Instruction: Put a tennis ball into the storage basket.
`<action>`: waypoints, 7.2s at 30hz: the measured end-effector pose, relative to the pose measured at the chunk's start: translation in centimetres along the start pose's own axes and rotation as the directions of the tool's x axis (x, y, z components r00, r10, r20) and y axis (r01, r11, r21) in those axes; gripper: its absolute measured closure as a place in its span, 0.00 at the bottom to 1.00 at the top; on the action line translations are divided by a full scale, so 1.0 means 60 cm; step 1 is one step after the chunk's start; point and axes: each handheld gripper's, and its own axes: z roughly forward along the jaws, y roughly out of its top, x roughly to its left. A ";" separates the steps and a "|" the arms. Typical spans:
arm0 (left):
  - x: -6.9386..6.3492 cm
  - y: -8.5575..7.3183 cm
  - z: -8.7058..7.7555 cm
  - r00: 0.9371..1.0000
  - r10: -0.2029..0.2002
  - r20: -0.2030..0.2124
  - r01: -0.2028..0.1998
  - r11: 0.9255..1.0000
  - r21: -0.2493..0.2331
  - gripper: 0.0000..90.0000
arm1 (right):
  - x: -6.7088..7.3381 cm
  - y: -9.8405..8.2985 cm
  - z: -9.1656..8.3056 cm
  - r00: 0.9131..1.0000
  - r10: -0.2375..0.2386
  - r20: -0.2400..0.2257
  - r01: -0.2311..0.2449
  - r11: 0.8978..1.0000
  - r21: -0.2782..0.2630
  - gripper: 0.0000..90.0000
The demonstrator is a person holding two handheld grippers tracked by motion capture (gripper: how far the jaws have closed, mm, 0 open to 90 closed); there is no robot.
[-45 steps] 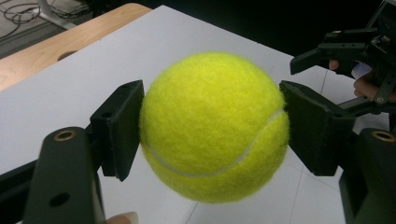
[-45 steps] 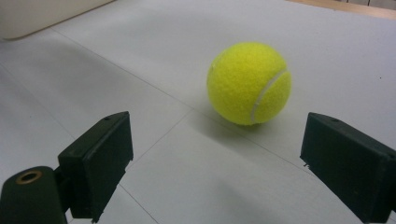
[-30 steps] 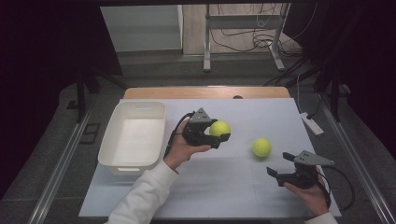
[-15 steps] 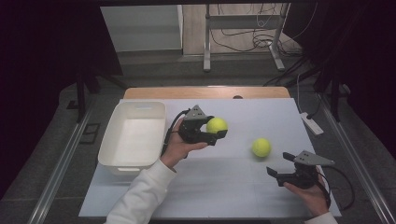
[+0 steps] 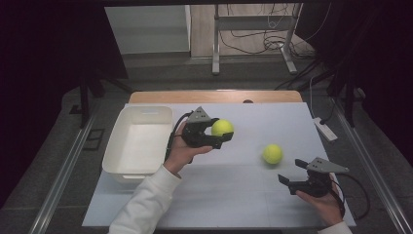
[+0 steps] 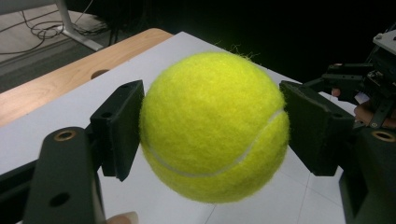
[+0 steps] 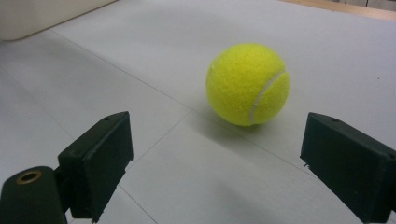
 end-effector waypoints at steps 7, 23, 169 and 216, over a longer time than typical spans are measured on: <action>0.006 0.002 -0.009 1.000 -0.008 -0.011 0.008 1.000 -0.014 0.30 | 0.000 0.000 0.000 1.000 0.000 0.000 0.000 1.000 0.000 0.10; 0.020 0.007 -0.031 0.999 -0.028 -0.038 0.026 0.999 -0.044 0.30 | 0.000 0.000 0.000 1.000 -0.001 0.000 0.001 1.000 0.000 0.10; 0.187 -0.039 -0.203 0.872 -0.249 -0.421 0.192 0.966 -0.175 0.30 | 0.001 0.000 0.000 1.000 -0.002 0.007 0.002 1.000 0.000 0.10; 0.255 -0.094 -0.218 0.778 -0.315 -0.543 0.310 0.945 -0.104 0.30 | 0.001 0.000 0.001 1.000 -0.001 0.007 0.001 1.000 0.002 0.10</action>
